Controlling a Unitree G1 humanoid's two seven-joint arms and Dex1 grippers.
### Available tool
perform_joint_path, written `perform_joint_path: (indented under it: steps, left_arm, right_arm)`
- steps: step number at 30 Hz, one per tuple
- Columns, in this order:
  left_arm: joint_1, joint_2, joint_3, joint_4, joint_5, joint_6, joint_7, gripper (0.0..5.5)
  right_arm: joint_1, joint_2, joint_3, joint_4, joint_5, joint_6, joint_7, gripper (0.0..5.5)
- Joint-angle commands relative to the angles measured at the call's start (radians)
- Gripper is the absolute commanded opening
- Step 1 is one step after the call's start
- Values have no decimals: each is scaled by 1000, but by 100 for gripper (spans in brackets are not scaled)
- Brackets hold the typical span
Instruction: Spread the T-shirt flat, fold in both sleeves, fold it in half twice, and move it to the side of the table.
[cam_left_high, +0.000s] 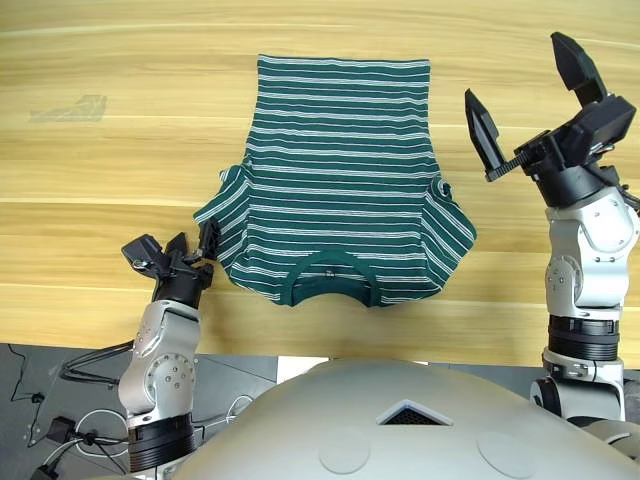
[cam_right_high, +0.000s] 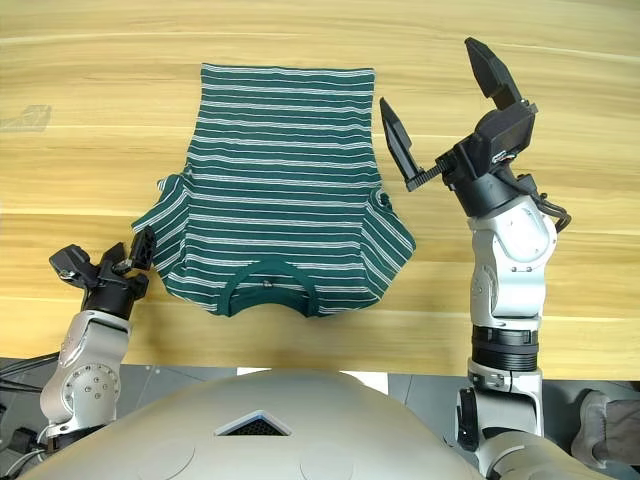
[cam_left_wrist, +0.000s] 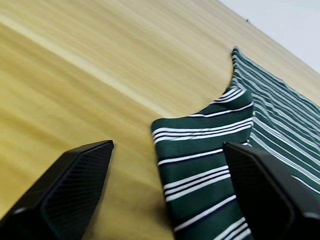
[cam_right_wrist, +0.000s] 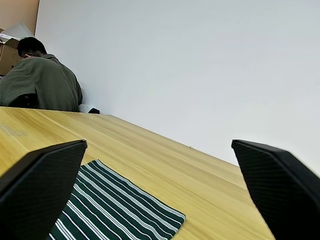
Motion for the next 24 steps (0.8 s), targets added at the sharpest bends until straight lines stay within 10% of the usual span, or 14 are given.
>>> perform_joint_path:
  steps: [1,14,24]
  left_arm:
    - [-21,-12,-9,21,43,39,-15,406]
    - [-119,-53,23,63,86,85,-31,406]
    - [-125,-74,32,60,106,100,-51,253]
  right_arm:
    - [-1,11,11,-4,-12,4,-3,536]
    - [-2,19,9,11,-24,-14,-3,536]
    - [1,17,9,13,-27,-21,-4,540]
